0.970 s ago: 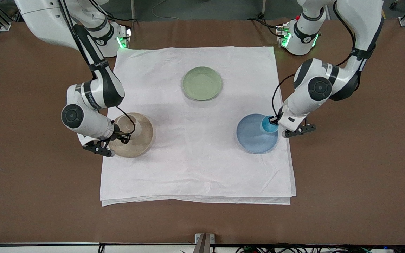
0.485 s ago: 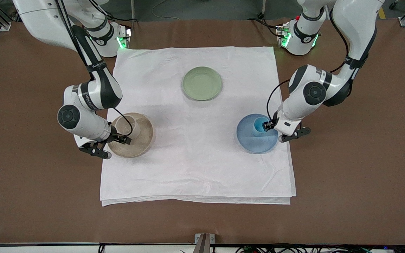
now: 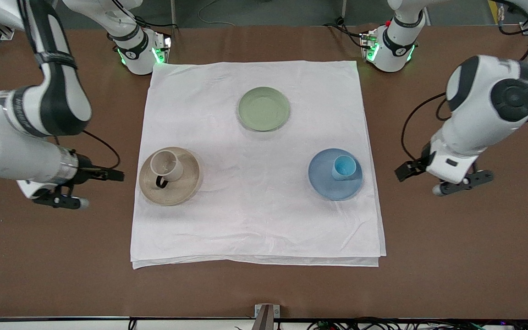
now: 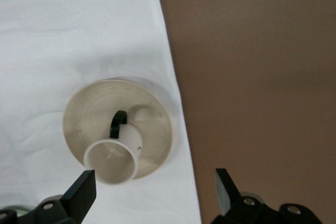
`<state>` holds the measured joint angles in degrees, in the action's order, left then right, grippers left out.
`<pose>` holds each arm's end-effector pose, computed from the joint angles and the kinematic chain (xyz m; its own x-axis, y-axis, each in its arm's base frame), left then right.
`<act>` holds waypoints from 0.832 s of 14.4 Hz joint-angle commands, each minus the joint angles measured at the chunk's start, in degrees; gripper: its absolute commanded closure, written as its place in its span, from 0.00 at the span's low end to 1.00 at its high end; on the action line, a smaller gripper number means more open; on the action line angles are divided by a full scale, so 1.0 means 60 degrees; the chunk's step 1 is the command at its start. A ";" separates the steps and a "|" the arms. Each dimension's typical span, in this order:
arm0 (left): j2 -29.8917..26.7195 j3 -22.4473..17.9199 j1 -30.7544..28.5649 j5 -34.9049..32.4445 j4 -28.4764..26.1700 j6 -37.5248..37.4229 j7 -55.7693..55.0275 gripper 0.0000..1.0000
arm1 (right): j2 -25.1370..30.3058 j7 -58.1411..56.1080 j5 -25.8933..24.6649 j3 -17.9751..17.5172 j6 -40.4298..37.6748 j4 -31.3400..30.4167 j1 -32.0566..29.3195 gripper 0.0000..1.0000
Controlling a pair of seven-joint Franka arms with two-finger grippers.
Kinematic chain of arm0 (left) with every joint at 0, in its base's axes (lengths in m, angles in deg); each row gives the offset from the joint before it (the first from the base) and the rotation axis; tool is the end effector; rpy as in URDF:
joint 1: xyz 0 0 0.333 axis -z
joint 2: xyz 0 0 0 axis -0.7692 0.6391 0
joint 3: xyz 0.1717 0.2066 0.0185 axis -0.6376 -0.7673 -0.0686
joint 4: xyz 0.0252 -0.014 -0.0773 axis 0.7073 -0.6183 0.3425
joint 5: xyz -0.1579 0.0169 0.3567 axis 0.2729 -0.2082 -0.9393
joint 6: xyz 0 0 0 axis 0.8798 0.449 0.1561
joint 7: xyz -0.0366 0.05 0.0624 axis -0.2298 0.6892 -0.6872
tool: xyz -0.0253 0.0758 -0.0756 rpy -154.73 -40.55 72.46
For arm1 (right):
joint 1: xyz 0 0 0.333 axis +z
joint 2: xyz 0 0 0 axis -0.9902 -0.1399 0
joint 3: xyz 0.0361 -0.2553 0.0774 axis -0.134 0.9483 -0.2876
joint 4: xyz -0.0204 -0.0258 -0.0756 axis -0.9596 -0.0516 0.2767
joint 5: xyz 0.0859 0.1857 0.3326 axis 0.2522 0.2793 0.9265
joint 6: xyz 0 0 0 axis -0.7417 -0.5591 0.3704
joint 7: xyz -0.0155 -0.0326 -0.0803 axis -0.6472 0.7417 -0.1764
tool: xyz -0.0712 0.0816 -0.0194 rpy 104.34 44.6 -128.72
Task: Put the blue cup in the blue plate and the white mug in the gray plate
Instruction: 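Carry the mug and cup to the beige and blue plates with both grippers, then open both grippers to release the mug and cup, then lift away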
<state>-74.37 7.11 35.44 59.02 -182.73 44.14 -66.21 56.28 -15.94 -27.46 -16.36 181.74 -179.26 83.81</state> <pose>0.6027 -0.1053 0.4491 0.9721 0.2298 0.0479 0.2306 -0.9730 -0.0129 0.6138 0.0241 0.4019 0.9790 -0.1008 -0.1770 -0.1134 -0.9916 -0.0623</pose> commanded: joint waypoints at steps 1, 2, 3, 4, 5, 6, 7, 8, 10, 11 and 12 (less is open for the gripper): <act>0.0059 0.0039 -0.0397 -0.0198 0.1603 -0.1777 0.1598 0.00 | 0.0650 -0.1422 -0.0609 -0.0161 -0.0757 -0.0035 -0.0979 0.00; -0.0087 0.0039 -0.0500 -0.0198 0.1970 -0.2219 0.2112 0.00 | 0.0797 -0.1614 -0.0655 -0.0161 -0.1209 0.0111 -0.1286 0.00; -0.0219 0.0039 -0.0574 -0.0198 0.2192 -0.2528 0.2552 0.00 | 0.0929 -0.1645 -0.0655 -0.0161 -0.1591 0.0301 -0.1551 0.00; -0.0409 0.0010 -0.0676 -0.0082 0.2266 -0.2792 0.3078 0.00 | 0.1075 -0.1689 -0.0684 -0.0161 -0.1885 0.0462 -0.1756 0.00; -0.0890 -0.0295 -0.0474 -0.0052 0.2180 -0.2939 0.3446 0.00 | 0.1120 -0.1980 -0.0699 -0.0175 -0.2207 0.0682 -0.1874 0.00; -0.1185 -0.0980 0.0210 -0.0037 0.2078 -0.2999 0.3609 0.00 | 0.1048 -0.2374 -0.0743 -0.0161 -0.2544 0.1278 -0.1962 0.00; -0.1405 -0.1929 0.1043 0.0079 0.2062 -0.3376 0.3625 0.00 | 0.1018 -0.2625 -0.0787 -0.0161 -0.3011 0.1676 -0.1992 0.00; -0.1639 -0.2664 0.1748 0.0472 0.2033 -0.3844 0.3698 0.00 | 0.1018 -0.2917 -0.0772 -0.0175 -0.3306 0.1941 -0.2138 0.00; -0.2020 -0.3867 0.2571 0.1147 0.1742 -0.4156 0.3932 0.00 | 0.0989 -0.2921 -0.0598 -0.0190 -0.3279 0.2148 -0.2169 0.00; -0.2196 -0.3945 0.2691 0.1179 0.1551 -0.4157 0.3933 0.00 | 0.0974 -0.2877 -0.0365 -0.0234 -0.3337 0.2149 -0.2067 0.00; -0.2329 -0.3931 0.2692 0.1179 0.1433 -0.4171 0.3890 0.00 | 0.0989 -0.2804 -0.0072 -0.0278 -0.3396 0.2105 -0.2008 0.00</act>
<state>-85.58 -15.10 50.67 64.73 -170.77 19.03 -43.97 62.58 -32.73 -30.07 -16.58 162.36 -166.94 72.04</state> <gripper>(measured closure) 0.000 0.000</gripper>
